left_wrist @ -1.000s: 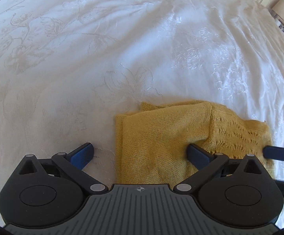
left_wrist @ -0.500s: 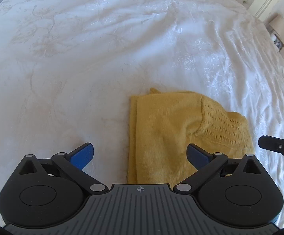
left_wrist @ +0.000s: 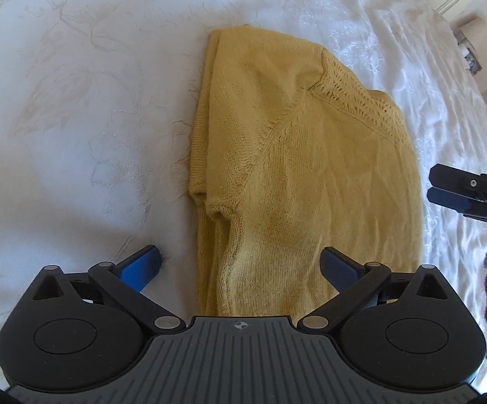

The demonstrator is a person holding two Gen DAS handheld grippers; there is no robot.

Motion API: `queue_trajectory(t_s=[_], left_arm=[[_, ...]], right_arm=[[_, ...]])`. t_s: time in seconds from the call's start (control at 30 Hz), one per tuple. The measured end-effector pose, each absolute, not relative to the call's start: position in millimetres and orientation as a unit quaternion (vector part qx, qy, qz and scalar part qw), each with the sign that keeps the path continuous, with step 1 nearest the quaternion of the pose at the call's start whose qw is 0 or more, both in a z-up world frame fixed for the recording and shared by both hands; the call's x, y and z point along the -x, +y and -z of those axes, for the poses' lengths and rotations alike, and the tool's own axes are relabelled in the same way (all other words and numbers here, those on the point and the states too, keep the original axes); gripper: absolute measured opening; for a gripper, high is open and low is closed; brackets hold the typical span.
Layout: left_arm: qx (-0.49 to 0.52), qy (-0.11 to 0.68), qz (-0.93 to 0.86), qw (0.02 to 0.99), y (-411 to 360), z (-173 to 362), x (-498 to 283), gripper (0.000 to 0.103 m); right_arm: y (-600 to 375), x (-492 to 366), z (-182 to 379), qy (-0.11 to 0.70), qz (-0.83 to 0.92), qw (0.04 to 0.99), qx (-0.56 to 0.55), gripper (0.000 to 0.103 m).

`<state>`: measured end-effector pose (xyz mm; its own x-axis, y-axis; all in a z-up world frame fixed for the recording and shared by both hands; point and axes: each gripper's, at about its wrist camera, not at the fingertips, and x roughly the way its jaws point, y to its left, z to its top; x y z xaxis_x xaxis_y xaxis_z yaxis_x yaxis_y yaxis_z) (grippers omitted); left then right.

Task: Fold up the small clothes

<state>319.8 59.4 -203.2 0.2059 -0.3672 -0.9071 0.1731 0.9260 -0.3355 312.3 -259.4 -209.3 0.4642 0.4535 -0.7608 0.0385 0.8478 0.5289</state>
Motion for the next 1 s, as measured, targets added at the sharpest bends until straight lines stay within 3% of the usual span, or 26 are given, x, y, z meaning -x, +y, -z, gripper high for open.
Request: queue_trajectory(t_s=[1.0], left_arm=[[0.112, 0.591, 0.255, 0.757, 30, 212, -344, 0.102]], right_arm=[[-246, -365, 250, 0.51, -0.207, 0.783, -0.291, 0.103]])
